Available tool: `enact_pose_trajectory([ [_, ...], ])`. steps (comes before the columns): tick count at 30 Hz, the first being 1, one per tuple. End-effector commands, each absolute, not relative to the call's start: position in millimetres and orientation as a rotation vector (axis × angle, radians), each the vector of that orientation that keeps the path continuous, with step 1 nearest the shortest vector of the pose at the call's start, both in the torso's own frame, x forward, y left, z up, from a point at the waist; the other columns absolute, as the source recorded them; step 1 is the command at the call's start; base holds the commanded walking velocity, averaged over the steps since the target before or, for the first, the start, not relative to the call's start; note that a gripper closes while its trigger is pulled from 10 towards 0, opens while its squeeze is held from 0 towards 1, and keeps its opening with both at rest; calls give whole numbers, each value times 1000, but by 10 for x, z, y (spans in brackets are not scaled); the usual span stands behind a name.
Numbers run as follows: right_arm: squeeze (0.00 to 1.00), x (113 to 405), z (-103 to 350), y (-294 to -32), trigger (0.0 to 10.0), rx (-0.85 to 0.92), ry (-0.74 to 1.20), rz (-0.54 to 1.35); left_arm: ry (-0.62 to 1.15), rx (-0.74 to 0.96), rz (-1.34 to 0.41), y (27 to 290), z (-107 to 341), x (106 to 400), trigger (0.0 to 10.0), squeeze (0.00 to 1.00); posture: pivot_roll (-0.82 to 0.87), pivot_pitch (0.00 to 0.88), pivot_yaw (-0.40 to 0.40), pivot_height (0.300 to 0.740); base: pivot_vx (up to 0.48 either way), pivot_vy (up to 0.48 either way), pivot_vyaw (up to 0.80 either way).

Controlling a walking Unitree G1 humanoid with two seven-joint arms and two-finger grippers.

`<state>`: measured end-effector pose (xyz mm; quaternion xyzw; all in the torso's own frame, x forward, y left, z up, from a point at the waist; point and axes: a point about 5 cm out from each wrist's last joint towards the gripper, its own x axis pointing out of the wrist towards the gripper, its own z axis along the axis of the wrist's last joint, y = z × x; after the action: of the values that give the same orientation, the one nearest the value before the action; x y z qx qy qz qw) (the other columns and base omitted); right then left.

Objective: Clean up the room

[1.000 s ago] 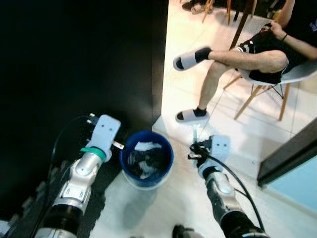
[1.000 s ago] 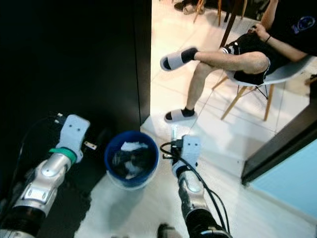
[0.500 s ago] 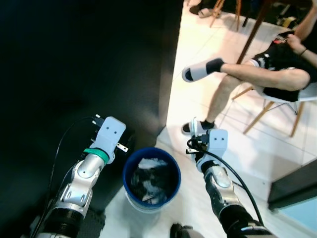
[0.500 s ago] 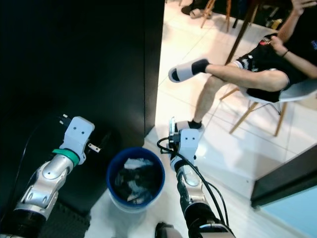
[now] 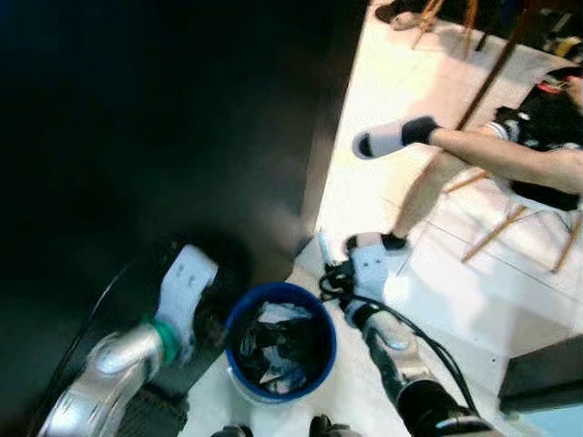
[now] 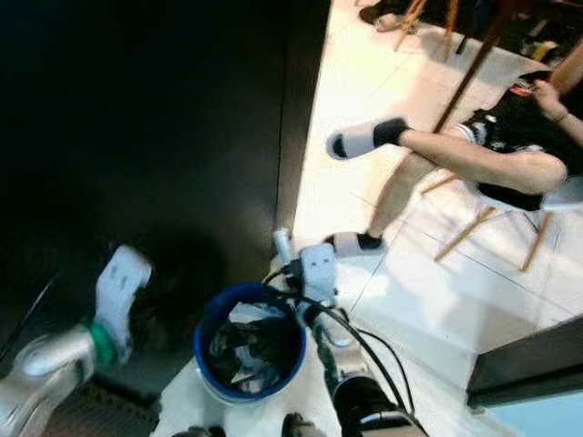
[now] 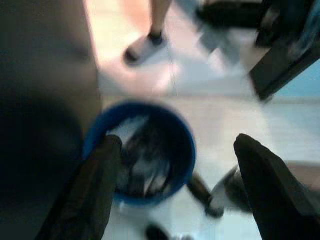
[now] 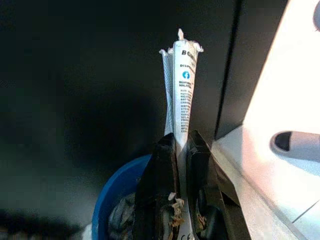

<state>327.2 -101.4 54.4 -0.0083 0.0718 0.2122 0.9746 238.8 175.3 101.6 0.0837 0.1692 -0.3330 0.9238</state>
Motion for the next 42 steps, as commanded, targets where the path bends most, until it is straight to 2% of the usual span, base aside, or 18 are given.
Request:
enact_pose_trajectory([
  [1,0,3178,377,-916,10000,-41,242,466,363,153,-720,1720,1011,2341,10000,0,155,177,52,740,0,0,0],
  [7,0,3161,296,-838,10000,-84,327,455,379,264,-646,1767,1021,2349,10000,0,204,206,34,740,0,0,0],
  [8,1000,3174,310,-790,10000,-72,333,457,376,279,-631,1781,1045,2331,10000,0,231,215,28,740,0,0,0],
  [14,1000,3251,411,-707,10000,-87,303,444,376,271,-617,1788,1088,2261,10000,0,242,218,23,740,0,0,0],
  [15,0,3275,447,-704,10000,-95,280,436,373,268,-617,1784,1092,2252,10000,0,242,218,23,740,0,0,0],
  [19,0,3387,602,-832,10000,-38,196,371,379,264,-631,1746,1075,2245,10000,0,232,222,23,740,0,0,0],
  [21,0,3390,605,-844,10000,-39,193,369,380,267,-632,1742,1073,2246,10000,0,232,222,23,740,0,0,0],
  [24,0,3355,573,-1032,10000,-12,160,319,369,269,-615,1716,1065,2304,10000,0,210,223,24,740,0,0,0],
  [26,0,3355,573,-1032,10000,-12,160,319,369,269,-615,1716,1065,2304,10000,0,210,223,24,740,0,0,0],
  [30,0,3241,496,-1169,10000,41,121,267,336,274,-515,1698,1028,2458,10000,0,155,214,20,740,0,0,0],
  [32,0,3090,420,-1267,10000,83,78,205,313,269,-426,1658,991,2602,10000,0,130,206,21,740,0,0,0],
  [36,0,3017,397,-1294,10000,98,57,178,301,266,-407,1628,990,2644,10000,0,115,205,25,740,0,0,0],
  [42,0,2922,376,-1284,10000,118,34,156,287,265,-383,1609,1003,2676,10000,0,112,193,34,740,-371,0,0],
])
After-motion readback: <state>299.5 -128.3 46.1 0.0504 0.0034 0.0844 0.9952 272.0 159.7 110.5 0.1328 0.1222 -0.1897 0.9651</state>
